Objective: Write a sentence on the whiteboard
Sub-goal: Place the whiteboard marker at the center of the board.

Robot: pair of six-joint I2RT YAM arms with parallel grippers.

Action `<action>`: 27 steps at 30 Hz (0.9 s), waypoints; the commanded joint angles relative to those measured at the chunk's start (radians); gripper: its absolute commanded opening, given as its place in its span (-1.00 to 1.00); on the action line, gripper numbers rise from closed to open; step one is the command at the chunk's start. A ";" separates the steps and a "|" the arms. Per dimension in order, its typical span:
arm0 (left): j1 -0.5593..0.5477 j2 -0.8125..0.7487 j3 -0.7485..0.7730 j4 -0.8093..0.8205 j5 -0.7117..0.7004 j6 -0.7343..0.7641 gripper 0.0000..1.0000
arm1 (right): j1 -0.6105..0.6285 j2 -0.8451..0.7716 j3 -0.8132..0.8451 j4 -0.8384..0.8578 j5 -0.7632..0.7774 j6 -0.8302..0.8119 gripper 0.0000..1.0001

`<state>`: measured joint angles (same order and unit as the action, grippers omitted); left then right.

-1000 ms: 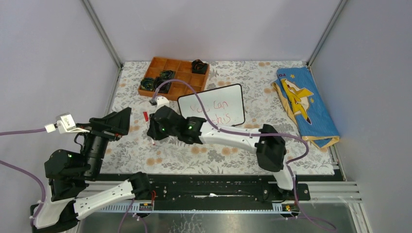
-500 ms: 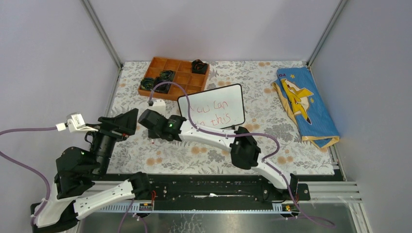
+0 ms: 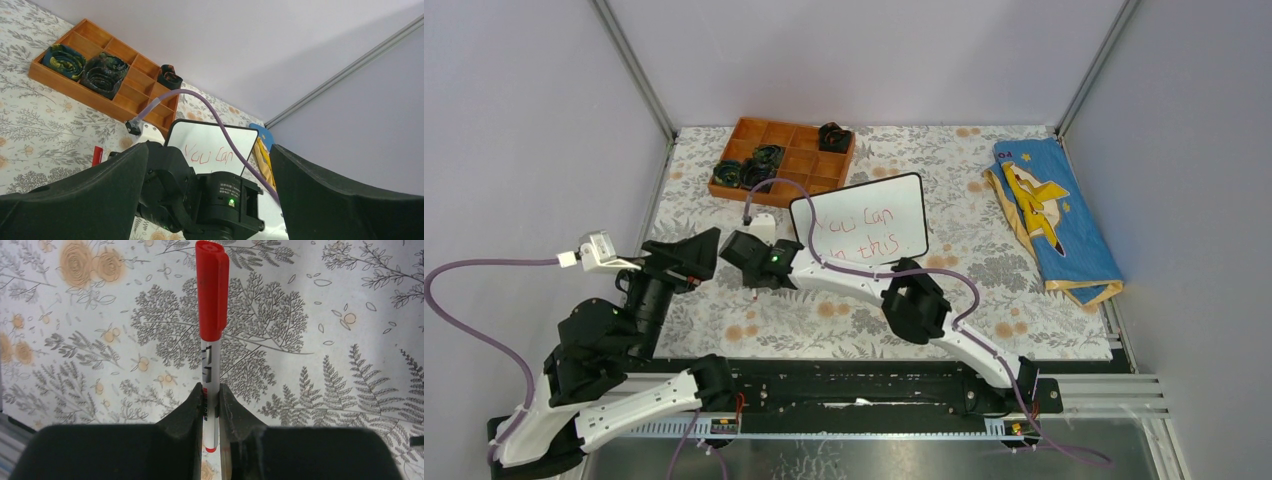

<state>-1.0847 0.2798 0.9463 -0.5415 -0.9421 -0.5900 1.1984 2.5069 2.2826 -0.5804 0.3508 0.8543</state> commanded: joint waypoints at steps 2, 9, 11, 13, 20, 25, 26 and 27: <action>0.001 -0.006 -0.012 -0.026 -0.016 -0.032 0.98 | -0.030 0.030 0.009 0.029 0.019 0.014 -1.00; 0.001 -0.019 -0.017 -0.036 -0.018 -0.036 0.97 | -0.043 0.051 -0.007 0.040 0.007 0.004 -1.00; 0.001 -0.019 -0.019 -0.037 -0.018 -0.036 0.97 | -0.046 0.056 -0.012 0.040 0.001 0.006 -1.00; 0.001 -0.019 -0.021 -0.035 -0.014 -0.038 0.97 | -0.048 0.056 -0.018 0.043 0.001 0.006 -1.00; 0.001 -0.019 -0.024 -0.037 -0.013 -0.040 0.98 | -0.055 0.067 -0.028 0.048 -0.011 0.004 -1.00; 0.002 -0.021 -0.029 -0.038 -0.011 -0.044 0.97 | -0.060 0.079 -0.030 0.041 -0.024 0.006 -1.00; 0.002 -0.021 -0.029 -0.040 -0.010 -0.046 0.97 | -0.060 0.081 -0.033 0.042 -0.027 0.006 -0.96; 0.002 -0.021 -0.029 -0.042 -0.010 -0.047 0.97 | -0.062 0.081 -0.034 0.042 -0.030 0.006 -0.92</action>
<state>-1.0847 0.2741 0.9272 -0.5842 -0.9421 -0.6186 1.1496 2.5668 2.2551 -0.5362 0.3275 0.8543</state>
